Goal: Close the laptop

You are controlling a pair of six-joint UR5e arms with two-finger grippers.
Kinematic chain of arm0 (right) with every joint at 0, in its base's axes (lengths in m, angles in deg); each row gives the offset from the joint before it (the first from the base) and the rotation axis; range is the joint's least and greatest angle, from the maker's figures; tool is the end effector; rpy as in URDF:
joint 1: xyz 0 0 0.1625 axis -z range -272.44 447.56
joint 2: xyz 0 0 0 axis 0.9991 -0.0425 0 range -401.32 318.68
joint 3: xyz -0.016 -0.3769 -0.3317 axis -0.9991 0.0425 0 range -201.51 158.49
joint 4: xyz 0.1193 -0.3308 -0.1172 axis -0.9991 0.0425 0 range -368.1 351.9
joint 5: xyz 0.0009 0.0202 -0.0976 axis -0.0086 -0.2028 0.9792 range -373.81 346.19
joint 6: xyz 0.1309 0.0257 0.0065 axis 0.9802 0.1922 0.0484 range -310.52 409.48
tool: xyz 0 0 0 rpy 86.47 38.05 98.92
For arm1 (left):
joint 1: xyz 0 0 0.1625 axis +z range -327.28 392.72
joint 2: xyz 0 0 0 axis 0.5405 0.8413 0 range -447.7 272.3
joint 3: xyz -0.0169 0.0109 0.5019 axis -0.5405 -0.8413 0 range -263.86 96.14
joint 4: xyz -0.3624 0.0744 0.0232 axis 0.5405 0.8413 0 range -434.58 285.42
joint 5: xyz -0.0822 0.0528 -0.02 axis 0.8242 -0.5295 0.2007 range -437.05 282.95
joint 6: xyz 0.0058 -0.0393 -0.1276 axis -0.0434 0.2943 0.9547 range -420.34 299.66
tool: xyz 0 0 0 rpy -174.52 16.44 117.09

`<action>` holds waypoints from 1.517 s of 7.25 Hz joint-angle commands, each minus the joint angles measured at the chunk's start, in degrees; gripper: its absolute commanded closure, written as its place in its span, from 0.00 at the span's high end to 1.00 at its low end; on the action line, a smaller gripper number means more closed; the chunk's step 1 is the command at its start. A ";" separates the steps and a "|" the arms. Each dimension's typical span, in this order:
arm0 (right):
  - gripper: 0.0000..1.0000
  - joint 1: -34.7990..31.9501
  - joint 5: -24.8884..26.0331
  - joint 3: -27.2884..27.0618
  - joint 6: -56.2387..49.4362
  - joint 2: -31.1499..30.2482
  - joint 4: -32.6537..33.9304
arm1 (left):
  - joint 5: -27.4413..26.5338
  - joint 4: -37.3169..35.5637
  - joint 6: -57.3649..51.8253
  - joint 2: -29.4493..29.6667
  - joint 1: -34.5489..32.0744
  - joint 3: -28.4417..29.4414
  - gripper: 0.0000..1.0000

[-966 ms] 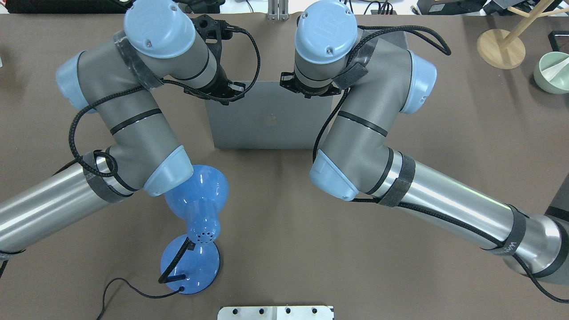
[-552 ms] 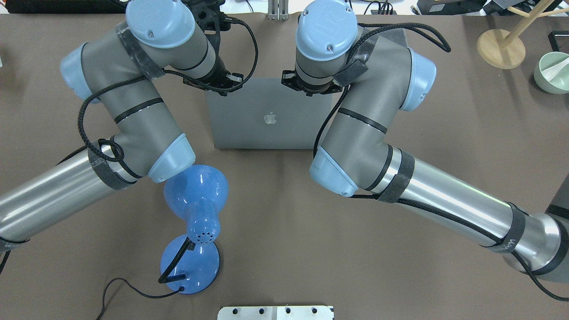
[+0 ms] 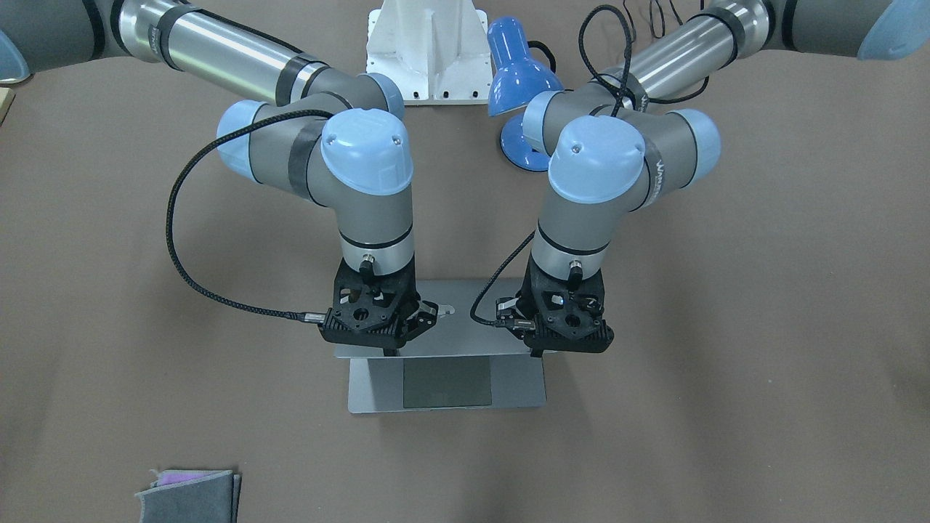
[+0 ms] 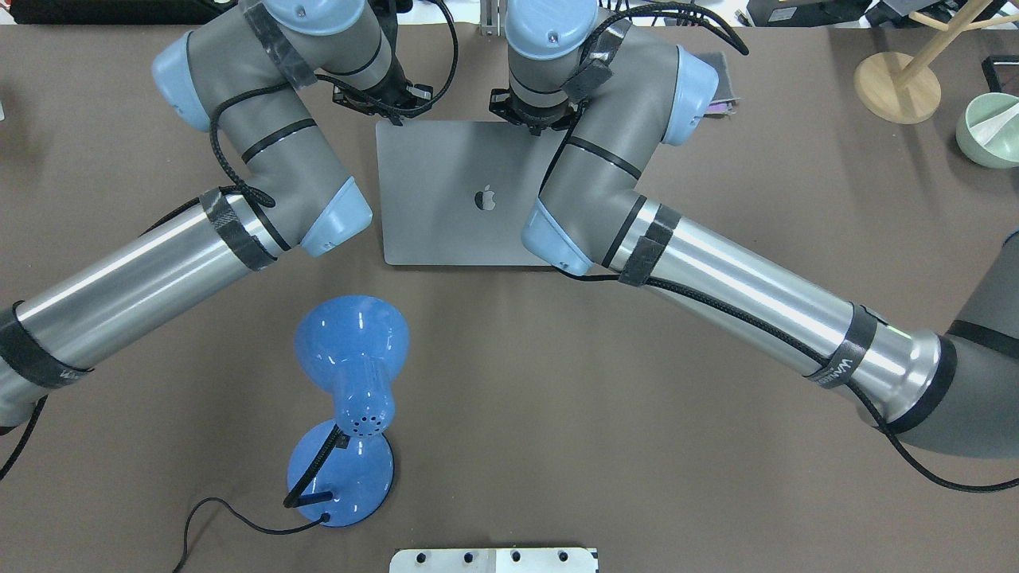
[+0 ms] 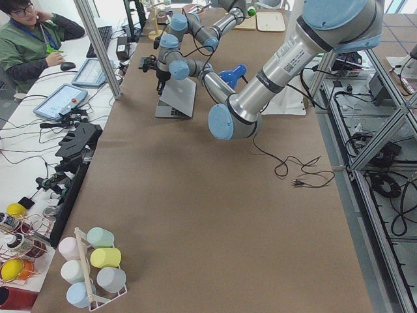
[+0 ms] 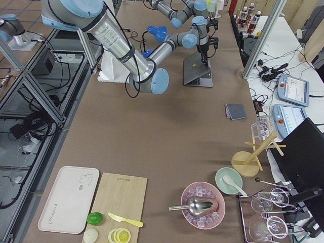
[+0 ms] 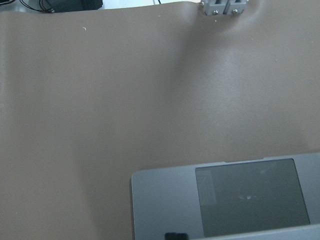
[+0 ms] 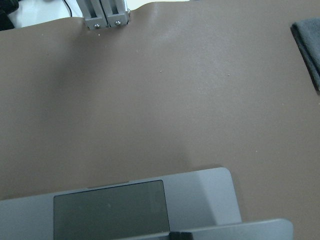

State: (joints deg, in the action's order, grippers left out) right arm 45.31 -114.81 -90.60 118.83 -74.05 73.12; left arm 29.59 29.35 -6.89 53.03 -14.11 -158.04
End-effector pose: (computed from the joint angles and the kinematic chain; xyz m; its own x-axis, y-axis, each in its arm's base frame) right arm -0.5673 -0.6611 0.2509 0.6860 0.1554 0.7108 -0.3397 0.9323 0.1240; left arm 0.5017 -0.6736 0.2916 0.6900 0.0985 -0.7171 0.1748 0.9387 0.2971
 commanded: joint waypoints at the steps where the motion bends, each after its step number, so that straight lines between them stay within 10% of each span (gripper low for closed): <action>1: 0.00 -1.42 -1.39 6.83 -1.84 1.70 -4.47 | -2.22 2.05 -0.89 1.91 -0.10 5.08 0.00; 4: 0.00 -1.25 -1.39 17.65 -1.93 4.61 -12.38 | -5.12 8.38 -1.33 3.84 0.34 14.21 0.00; 11: 0.00 0.77 -0.78 18.37 -2.02 4.08 -12.57 | -9.61 10.77 -1.51 3.67 4.82 18.19 0.00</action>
State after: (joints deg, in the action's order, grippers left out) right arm 46.00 -115.64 -72.16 116.81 -69.94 60.48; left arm 20.25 40.10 -8.41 56.80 -9.79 -139.84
